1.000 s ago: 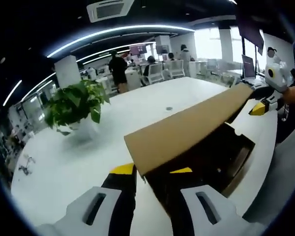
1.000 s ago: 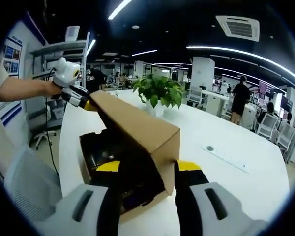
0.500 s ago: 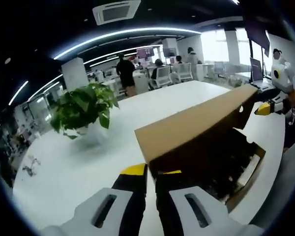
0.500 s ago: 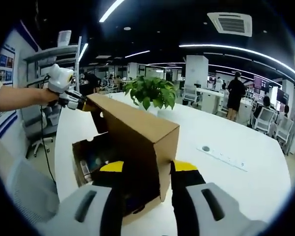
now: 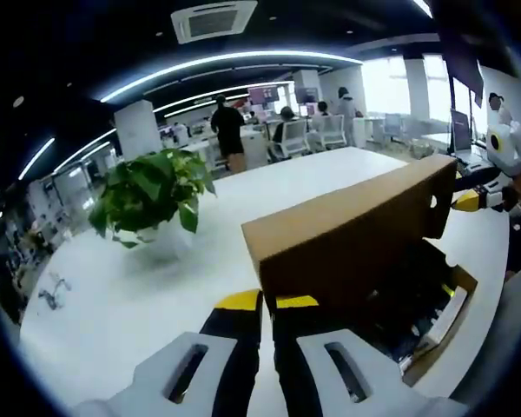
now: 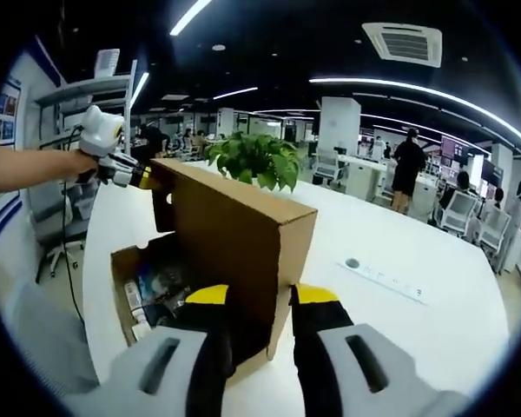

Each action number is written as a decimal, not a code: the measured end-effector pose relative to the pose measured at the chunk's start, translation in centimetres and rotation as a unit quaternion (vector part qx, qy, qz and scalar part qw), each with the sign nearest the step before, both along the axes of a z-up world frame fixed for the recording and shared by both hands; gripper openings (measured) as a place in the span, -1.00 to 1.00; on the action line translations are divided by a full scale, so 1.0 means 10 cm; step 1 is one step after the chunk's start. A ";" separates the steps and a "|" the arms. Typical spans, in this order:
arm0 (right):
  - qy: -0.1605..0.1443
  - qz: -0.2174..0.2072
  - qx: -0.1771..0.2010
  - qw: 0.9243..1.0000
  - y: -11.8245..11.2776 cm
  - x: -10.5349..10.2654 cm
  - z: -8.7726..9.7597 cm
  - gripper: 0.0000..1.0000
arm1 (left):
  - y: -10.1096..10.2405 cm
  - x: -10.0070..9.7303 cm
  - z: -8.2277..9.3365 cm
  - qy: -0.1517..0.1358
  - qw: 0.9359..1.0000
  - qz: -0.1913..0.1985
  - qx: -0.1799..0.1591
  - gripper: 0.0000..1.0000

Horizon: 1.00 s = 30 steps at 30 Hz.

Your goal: Operate the shoe box by opening the lid, removing the specified soft item, and placing it in the target area until the item is outside and the box remains undamaged.

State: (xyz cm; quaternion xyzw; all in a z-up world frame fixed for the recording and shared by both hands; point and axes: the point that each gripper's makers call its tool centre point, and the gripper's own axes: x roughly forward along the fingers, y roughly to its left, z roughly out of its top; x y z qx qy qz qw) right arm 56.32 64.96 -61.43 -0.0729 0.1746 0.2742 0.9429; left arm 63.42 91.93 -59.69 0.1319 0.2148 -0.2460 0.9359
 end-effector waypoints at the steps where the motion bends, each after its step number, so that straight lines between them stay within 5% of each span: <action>1: 0.004 -0.002 0.000 1.000 -0.01 0.00 -0.03 -0.63 | 0.00 0.01 0.00 0.000 1.000 0.000 0.000 -1.00; 13: 0.047 -0.038 -0.028 0.998 -0.24 -0.05 -0.45 -0.81 | -0.01 0.15 0.00 -0.002 1.000 -0.003 0.000 -1.00; 30: 0.053 -0.046 -0.030 0.997 -0.14 0.21 -0.59 -0.91 | -0.05 0.29 -0.02 -0.001 1.000 -0.008 -0.001 -0.99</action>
